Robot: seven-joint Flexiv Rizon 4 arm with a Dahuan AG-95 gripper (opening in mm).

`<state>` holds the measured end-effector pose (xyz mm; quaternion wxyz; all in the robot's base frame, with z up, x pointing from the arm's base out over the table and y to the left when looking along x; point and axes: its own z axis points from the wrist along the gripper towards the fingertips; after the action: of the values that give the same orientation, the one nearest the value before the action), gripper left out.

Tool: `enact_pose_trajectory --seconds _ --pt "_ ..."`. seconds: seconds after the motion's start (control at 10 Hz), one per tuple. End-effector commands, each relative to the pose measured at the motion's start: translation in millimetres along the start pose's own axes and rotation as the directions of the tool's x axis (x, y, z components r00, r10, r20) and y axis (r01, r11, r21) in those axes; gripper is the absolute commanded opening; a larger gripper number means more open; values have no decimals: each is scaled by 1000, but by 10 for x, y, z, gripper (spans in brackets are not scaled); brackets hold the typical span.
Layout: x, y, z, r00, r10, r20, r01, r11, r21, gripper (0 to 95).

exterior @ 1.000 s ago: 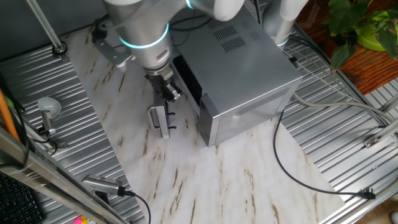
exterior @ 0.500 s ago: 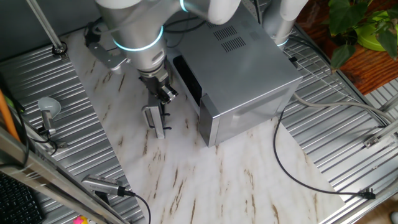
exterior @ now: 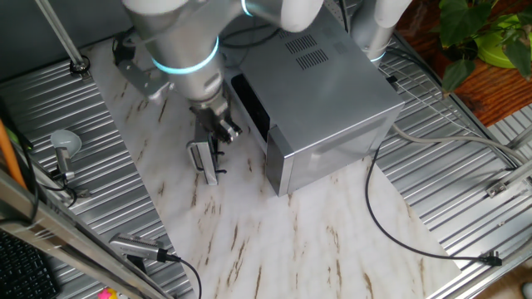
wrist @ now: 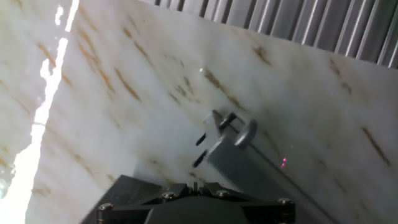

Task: Open the microwave door

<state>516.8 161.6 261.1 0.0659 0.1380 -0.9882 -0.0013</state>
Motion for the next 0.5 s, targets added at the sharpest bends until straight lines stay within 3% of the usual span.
enact_pose_trajectory --seconds 0.1,0.5 --pt "-175 167 85 1000 9 2 -9 1000 -3 0" --pt "-348 411 221 1000 3 4 -3 1000 -2 0"
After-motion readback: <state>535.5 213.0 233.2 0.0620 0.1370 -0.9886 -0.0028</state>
